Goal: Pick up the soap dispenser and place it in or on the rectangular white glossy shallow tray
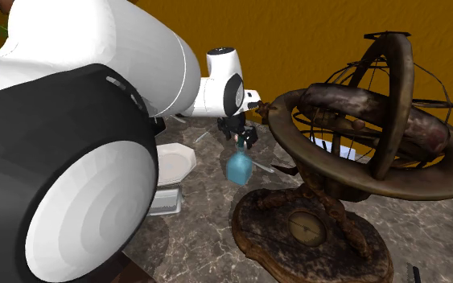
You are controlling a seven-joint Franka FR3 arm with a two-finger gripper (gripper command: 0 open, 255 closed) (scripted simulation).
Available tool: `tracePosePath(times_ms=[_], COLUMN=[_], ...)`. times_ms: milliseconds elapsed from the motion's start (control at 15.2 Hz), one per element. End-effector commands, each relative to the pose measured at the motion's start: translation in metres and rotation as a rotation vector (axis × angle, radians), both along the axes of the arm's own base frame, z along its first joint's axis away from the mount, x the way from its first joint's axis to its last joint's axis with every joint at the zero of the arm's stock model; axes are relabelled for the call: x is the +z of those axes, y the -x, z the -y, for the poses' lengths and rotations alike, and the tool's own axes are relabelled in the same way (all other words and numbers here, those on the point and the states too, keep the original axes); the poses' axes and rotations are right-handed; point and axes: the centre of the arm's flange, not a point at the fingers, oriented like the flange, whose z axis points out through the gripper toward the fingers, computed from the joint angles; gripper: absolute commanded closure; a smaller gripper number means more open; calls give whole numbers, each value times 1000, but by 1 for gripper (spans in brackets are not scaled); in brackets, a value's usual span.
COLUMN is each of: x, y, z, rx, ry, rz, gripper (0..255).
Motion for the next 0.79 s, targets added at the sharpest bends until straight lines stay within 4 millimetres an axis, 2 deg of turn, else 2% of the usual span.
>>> tracePosePath(times_ms=[0,330,396,726], x=[-1,-1,-1,-1], y=[0,0,0,0], z=[0,0,0,0], rx=[0,0,0,0], ry=[0,0,0,0], rz=[0,0,0,0], gripper=[0,0,255,255])
